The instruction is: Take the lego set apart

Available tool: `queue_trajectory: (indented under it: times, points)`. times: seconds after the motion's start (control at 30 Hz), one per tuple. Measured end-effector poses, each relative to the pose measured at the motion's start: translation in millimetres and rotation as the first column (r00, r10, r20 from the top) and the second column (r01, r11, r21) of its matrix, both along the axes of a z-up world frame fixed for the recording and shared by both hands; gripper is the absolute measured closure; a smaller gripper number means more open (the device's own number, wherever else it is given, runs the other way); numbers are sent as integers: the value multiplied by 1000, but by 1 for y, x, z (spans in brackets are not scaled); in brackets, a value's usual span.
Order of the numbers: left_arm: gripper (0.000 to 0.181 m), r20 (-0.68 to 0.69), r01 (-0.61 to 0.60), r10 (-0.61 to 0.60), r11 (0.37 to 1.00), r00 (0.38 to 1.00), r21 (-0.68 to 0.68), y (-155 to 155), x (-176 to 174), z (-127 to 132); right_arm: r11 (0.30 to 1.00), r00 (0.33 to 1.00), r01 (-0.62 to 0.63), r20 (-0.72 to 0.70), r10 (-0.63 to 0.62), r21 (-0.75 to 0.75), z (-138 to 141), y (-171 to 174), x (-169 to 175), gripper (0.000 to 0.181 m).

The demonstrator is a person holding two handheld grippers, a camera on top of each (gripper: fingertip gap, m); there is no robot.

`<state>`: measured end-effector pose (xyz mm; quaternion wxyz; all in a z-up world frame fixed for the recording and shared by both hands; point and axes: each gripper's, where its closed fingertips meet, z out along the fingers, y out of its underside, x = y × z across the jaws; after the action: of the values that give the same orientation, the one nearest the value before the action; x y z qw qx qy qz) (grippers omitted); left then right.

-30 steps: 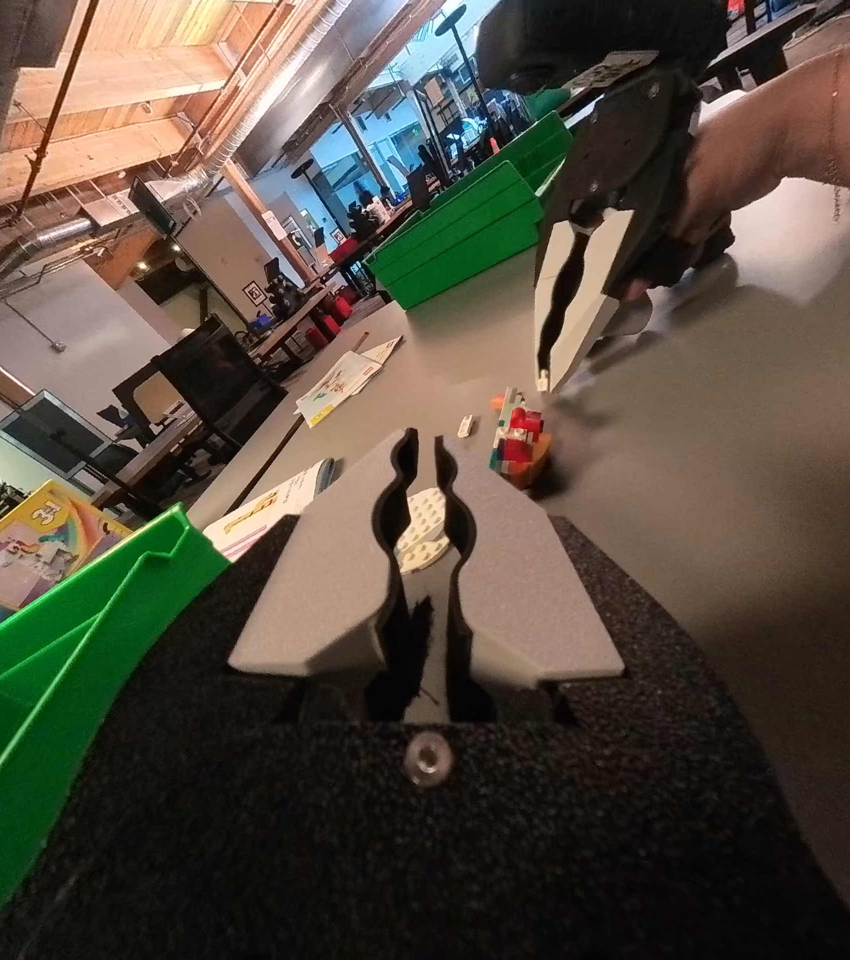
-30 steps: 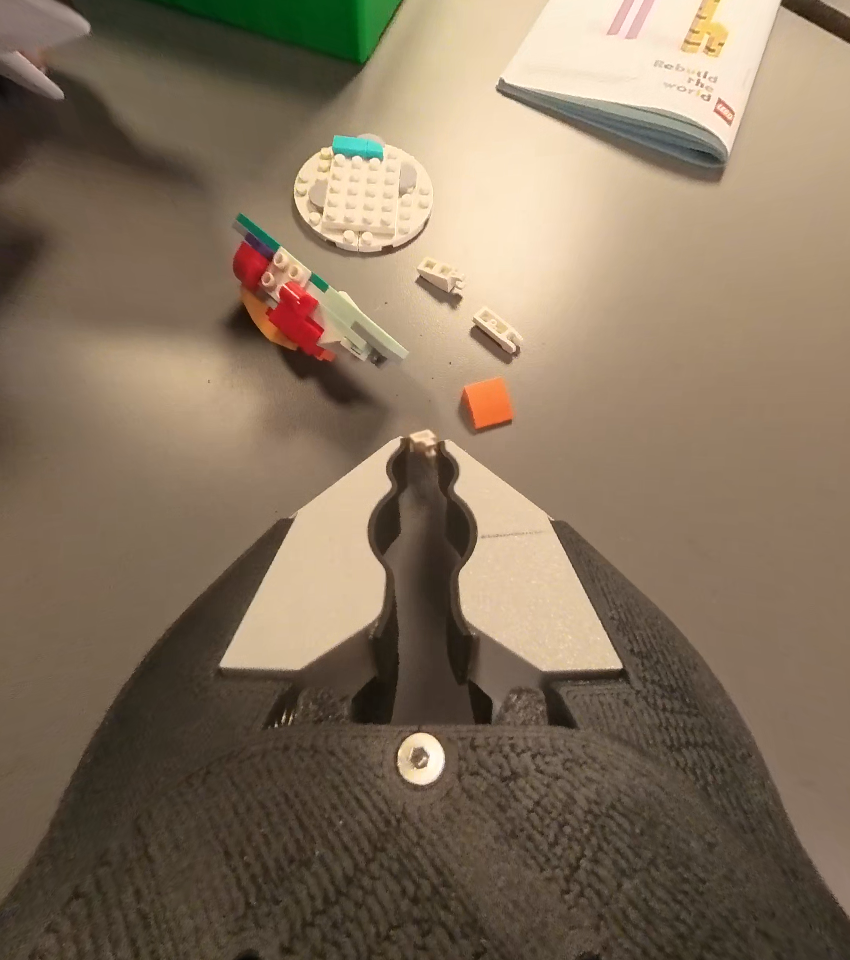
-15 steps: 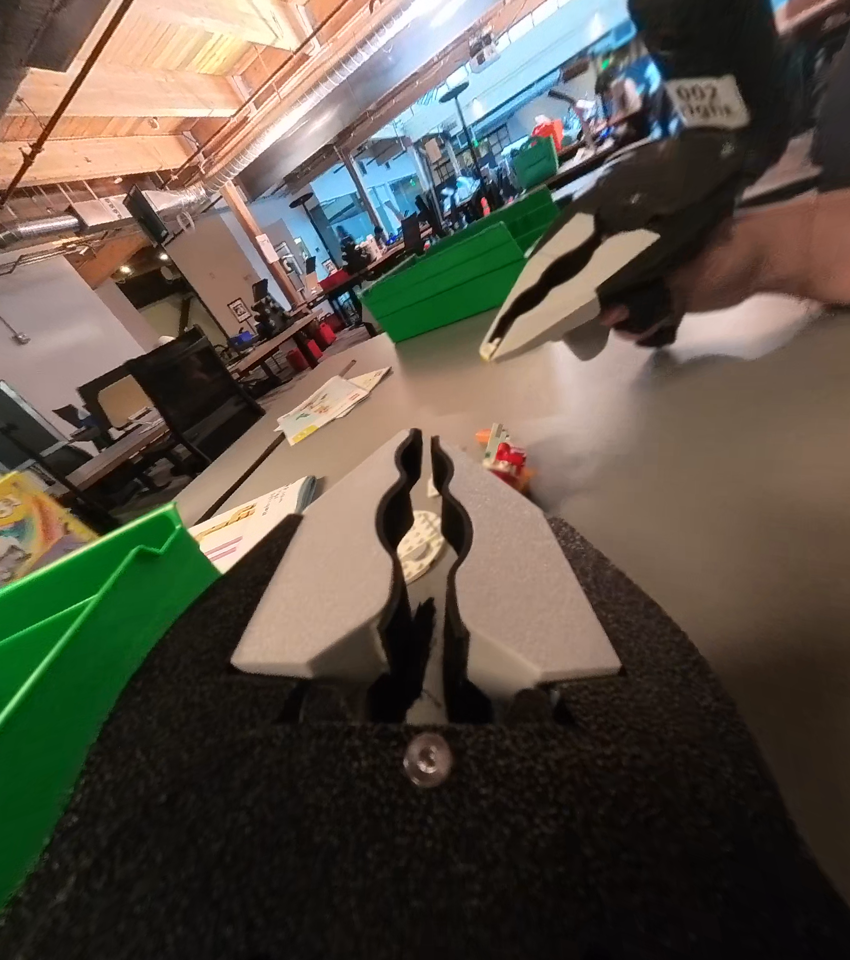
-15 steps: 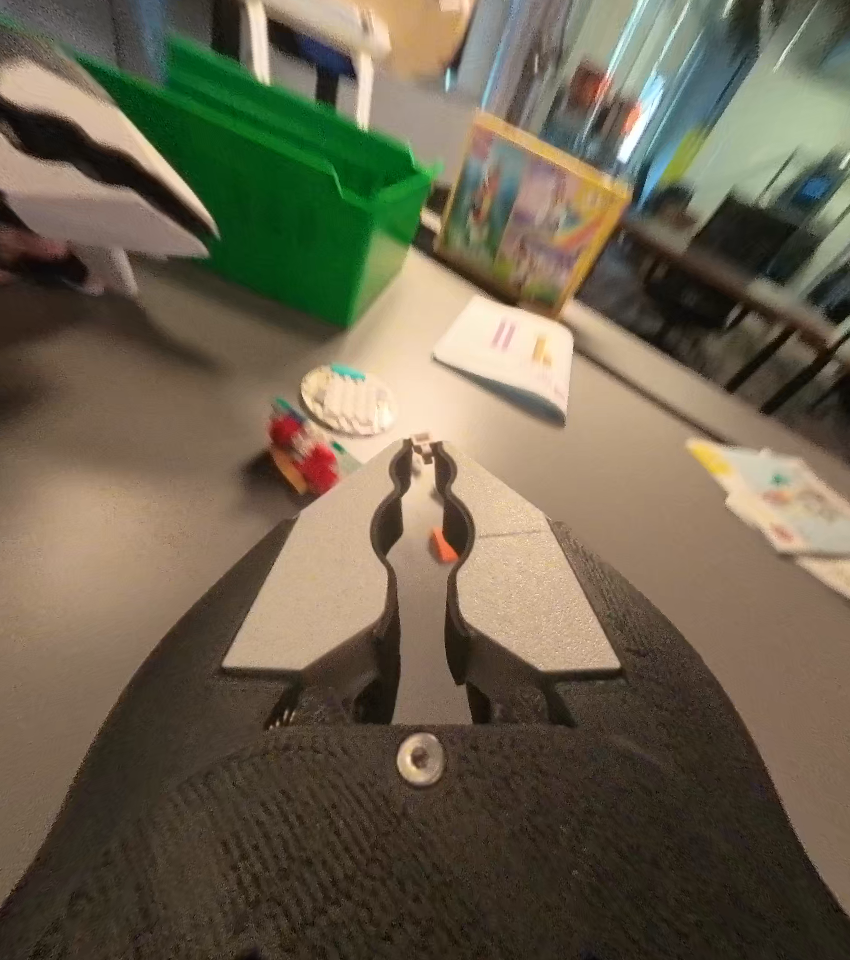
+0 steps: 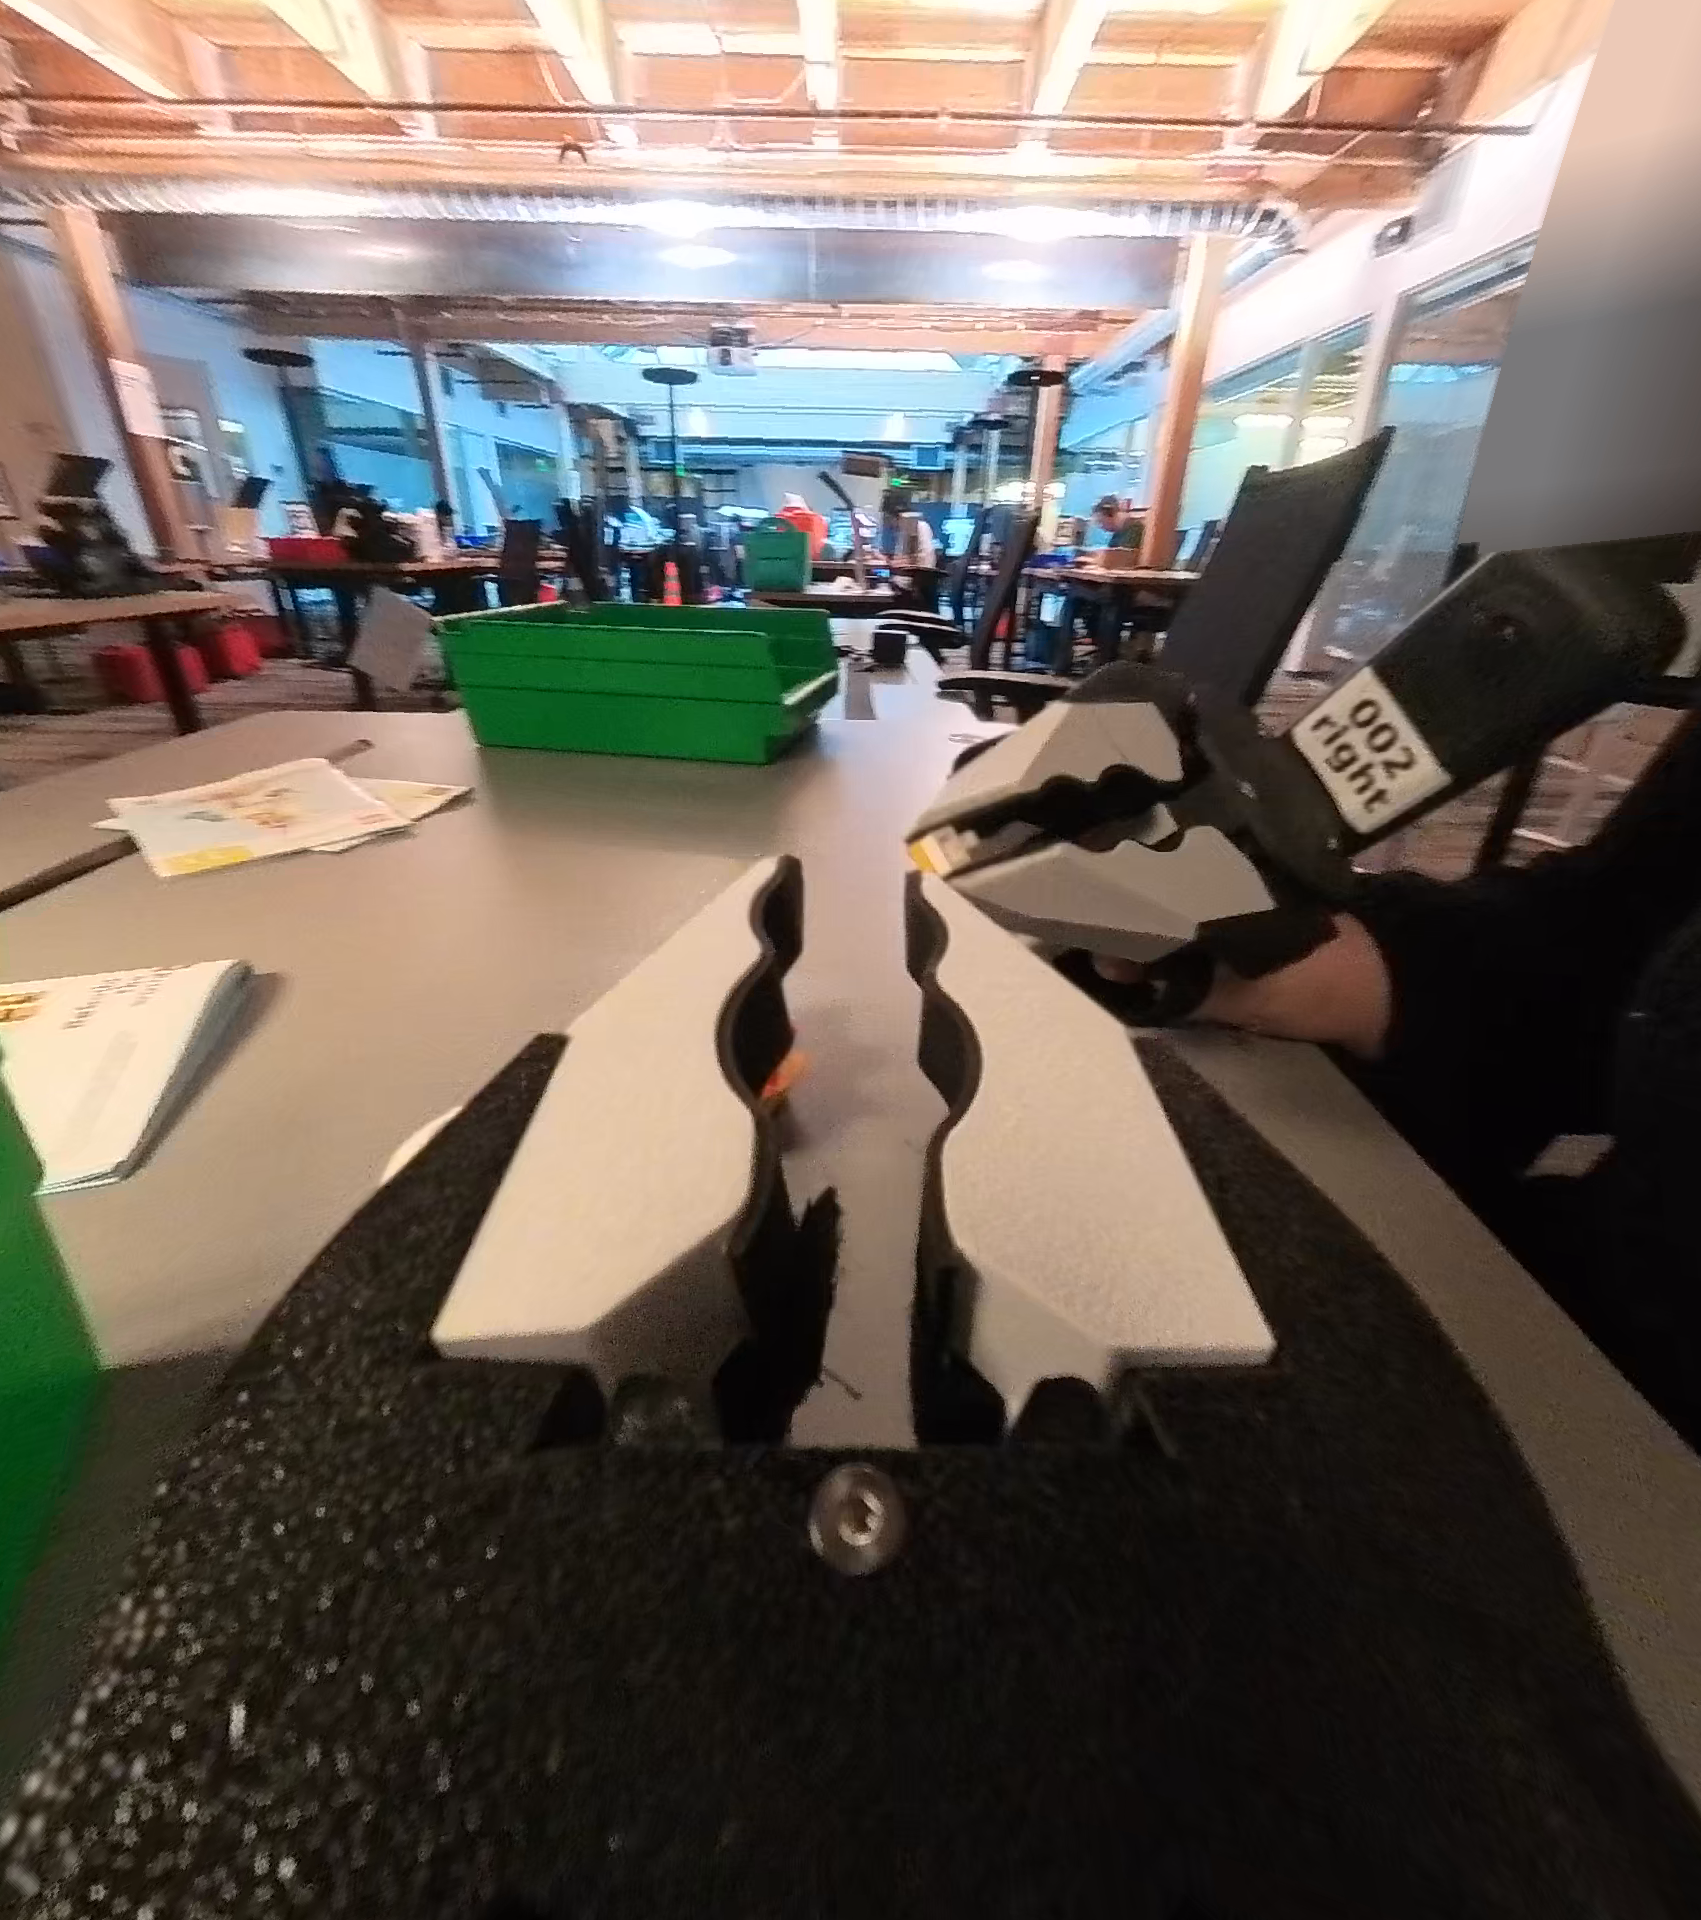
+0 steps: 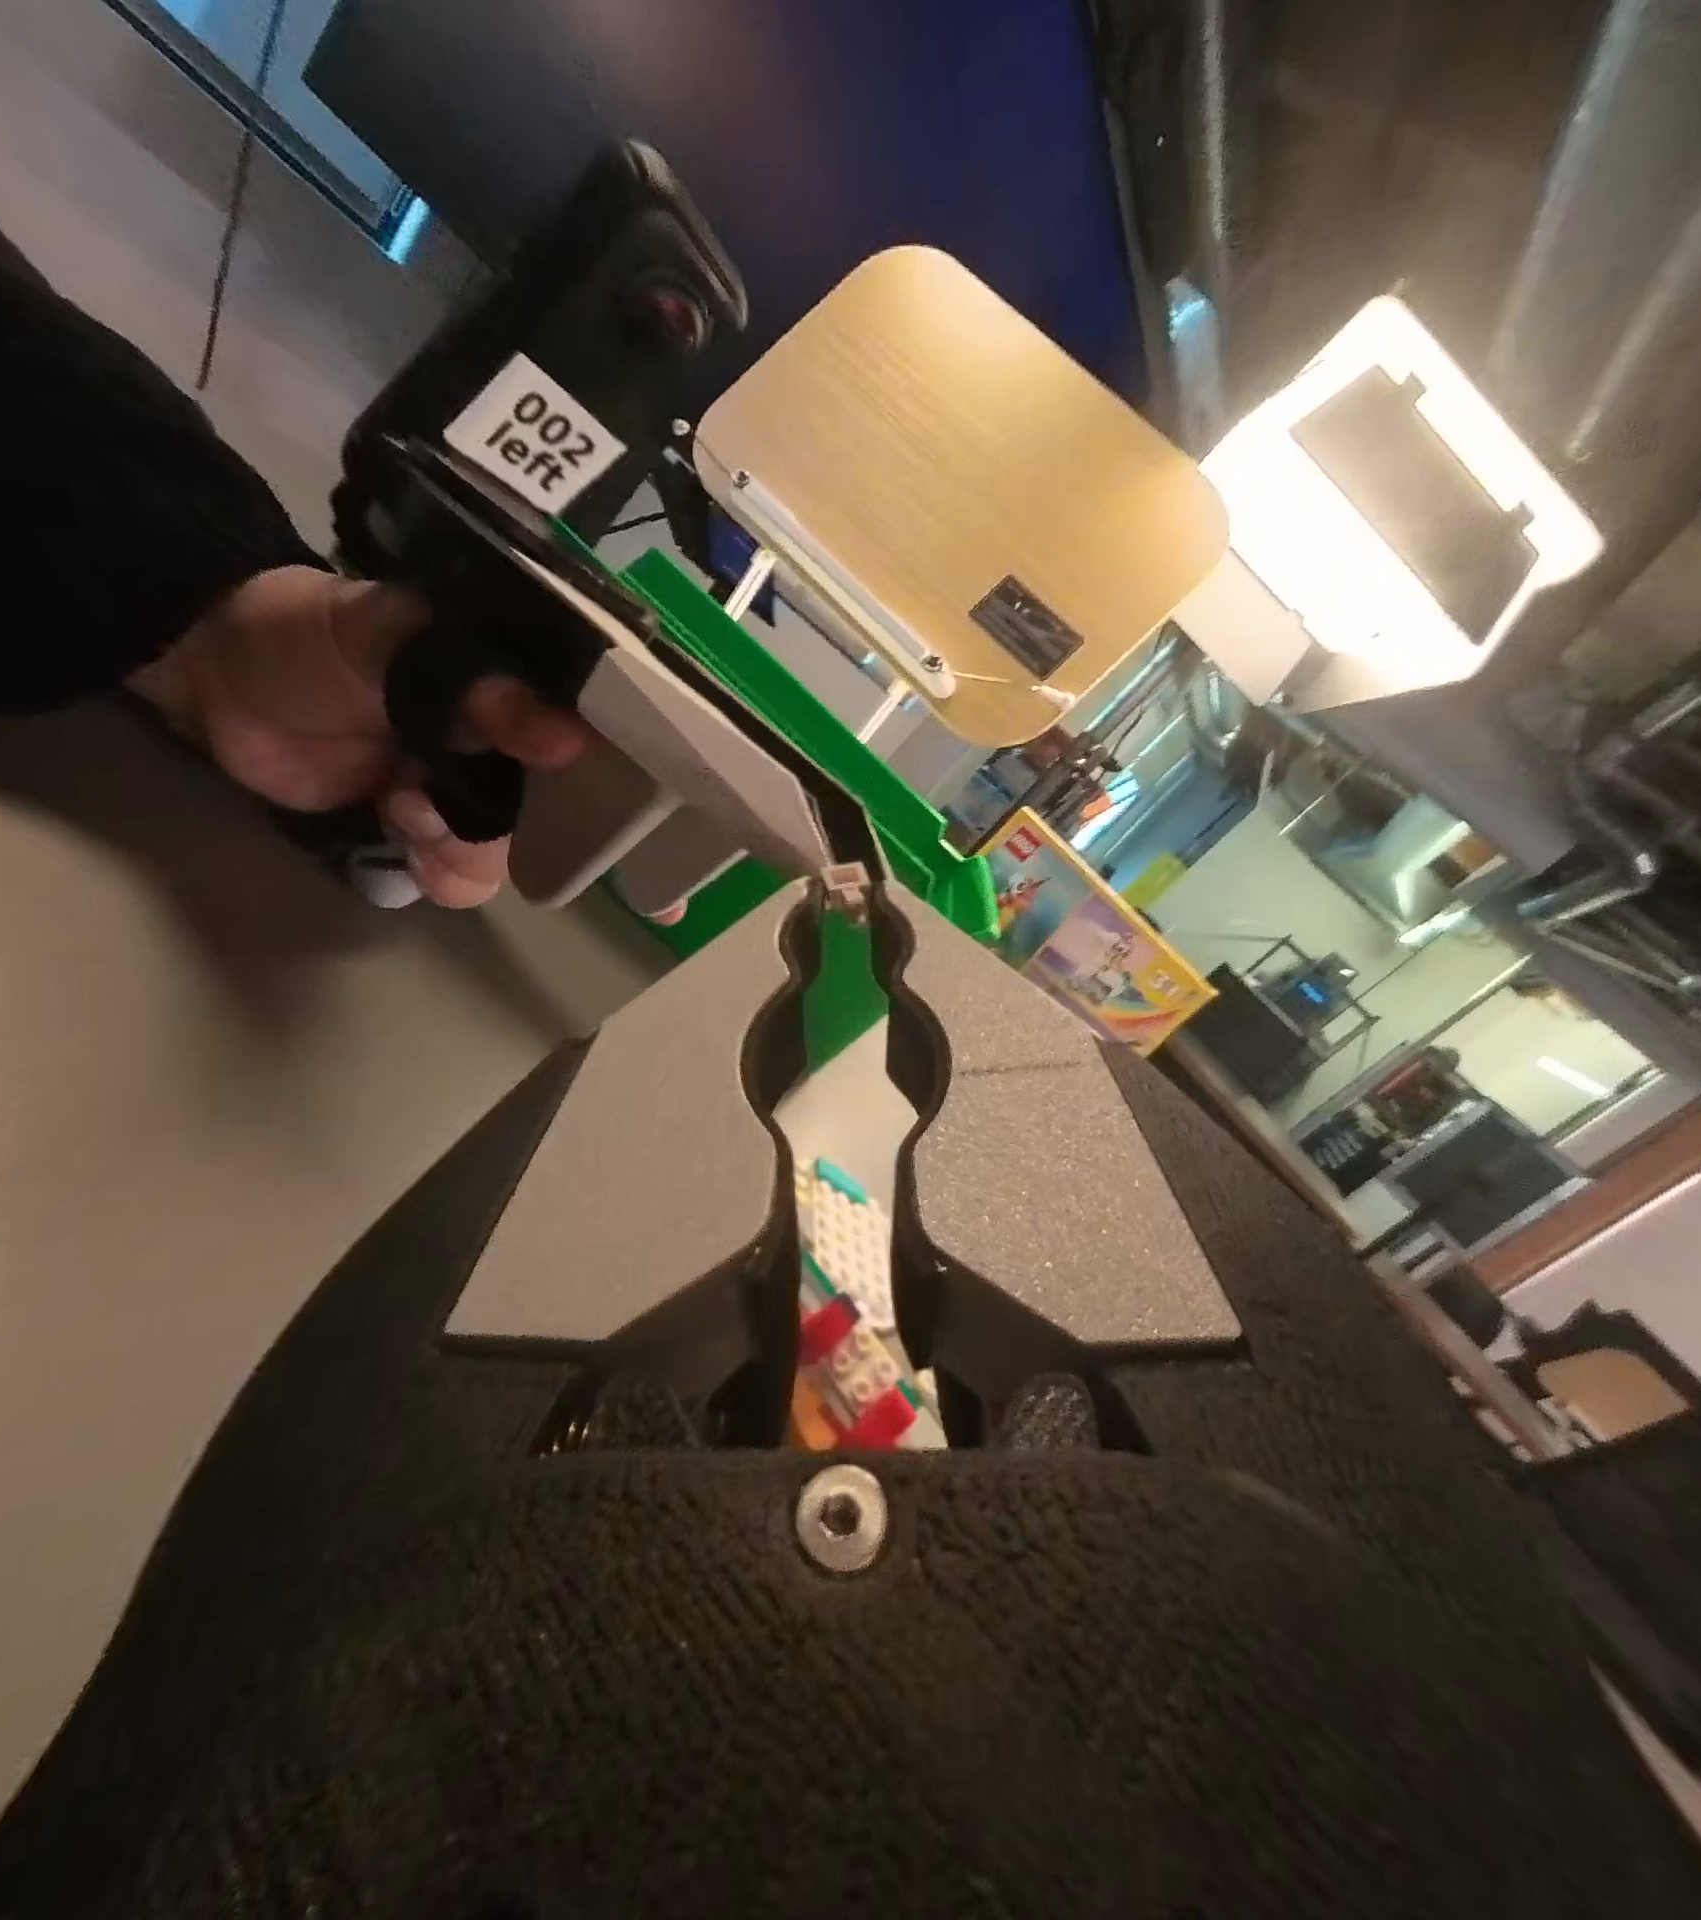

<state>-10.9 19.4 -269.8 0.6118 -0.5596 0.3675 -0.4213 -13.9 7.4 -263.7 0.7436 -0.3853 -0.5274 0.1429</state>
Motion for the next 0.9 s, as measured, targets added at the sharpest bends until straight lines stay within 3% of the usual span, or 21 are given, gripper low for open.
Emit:
queue_trajectory:
  times: [0.17, 0.33, 0.43, 0.57, 0.7, 0.77, 0.83, 0.9]
  points:
    - [171, 51, 154, -150, 982, 987, -110, -11, 4, 0, 995, 999, 17, 40, -21, 95, -3, -2, 2, 174]
    - [144, 164, 355, -317, 876, 934, -328, -21, 11, -4, 991, 997, -19, 71, 9, 135, -6, -11, -3, 175]
    - [171, 184, 398, -354, 853, 917, -338, -26, 10, -3, 987, 995, -20, 100, 4, 158, -11, -14, -7, 174]
    - [172, 174, 377, -337, 868, 925, -324, -25, 10, -2, 991, 996, -19, 85, 8, 136, -10, -13, -7, 174]
    - [170, 60, 179, -173, 973, 983, -142, -13, 7, -1, 998, 997, -6, 76, 2, 54, -12, -7, -10, 162]
    - [177, -97, 42, -33, 995, 995, 94, -8, 5, -7, 1000, 997, -18, 77, 18, -7, -15, -6, -10, 164]
    - [178, -222, -40, 131, 927, 966, 372, -4, 2, -14, 999, 994, -21, 107, 26, -44, -22, -5, -11, 164]
    - [179, -274, -71, 230, 871, 934, 487, -1, 2, -17, 1000, 991, 0, 136, 3, -26, -26, -3, -11, 163]
